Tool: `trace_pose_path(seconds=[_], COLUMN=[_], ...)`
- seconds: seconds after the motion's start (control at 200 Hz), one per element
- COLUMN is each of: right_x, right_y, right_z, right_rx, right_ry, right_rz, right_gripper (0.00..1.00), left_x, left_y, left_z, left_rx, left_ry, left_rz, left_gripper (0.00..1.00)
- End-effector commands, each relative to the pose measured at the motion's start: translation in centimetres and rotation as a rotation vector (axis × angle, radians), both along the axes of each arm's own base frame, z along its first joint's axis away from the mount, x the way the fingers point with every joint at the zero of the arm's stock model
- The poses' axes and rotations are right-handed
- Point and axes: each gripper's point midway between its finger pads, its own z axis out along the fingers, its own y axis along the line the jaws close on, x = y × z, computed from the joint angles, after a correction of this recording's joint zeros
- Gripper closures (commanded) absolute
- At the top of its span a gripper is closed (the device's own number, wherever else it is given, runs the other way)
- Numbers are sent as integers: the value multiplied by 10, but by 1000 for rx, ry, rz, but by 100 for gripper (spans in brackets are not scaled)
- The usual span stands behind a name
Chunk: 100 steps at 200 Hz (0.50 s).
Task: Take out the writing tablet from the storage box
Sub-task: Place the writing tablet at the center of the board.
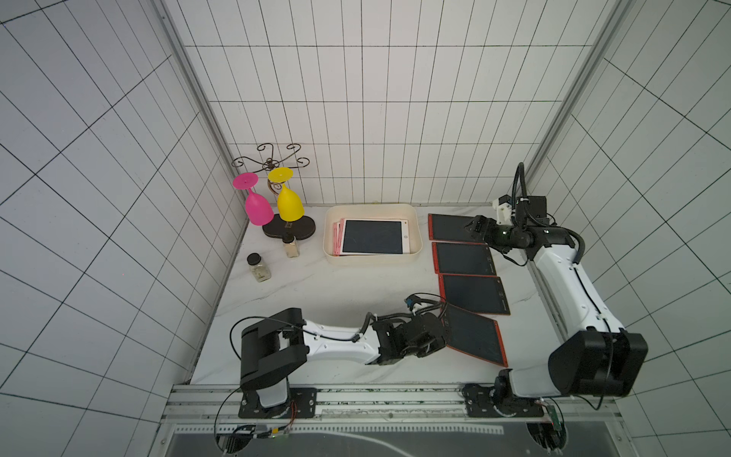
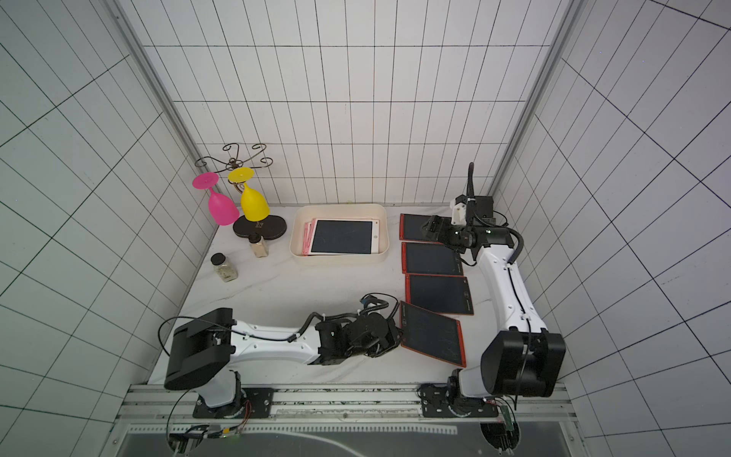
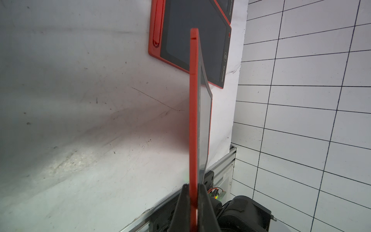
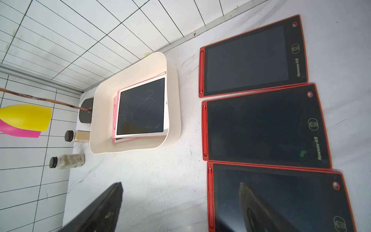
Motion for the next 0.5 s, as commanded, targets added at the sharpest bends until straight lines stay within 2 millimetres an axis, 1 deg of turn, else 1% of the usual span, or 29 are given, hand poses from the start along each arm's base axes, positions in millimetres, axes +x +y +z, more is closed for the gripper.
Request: trace_pose_path(seconds=[0.0,0.055,0.15,0.27,0.415,0.495], right_x=[-8,-8,-9,-10,-13,-14], right_y=[2,3,4,6,8,9], right_z=[0,0,2,3,3,3], right_rx=[13,17,26,35,44,49], right_ry=[-15,-18,-21,-25,-26,-29], right_rz=[19,22,29,36,43,46], right_gripper=[8,8,8,8,8,8], left_x=[-7,-9,-13,-17,-20,-21], left_y=[2,0,-6,-11,-15,-15], left_z=[-23,-26,-33,-44,-51,-56], left_rx=[69,72,80,95,104,112], left_ry=[30,34,40,55,65,69], left_rz=[9,9,2,0,-1,3], left_gripper=[100,100,97,97,96,95])
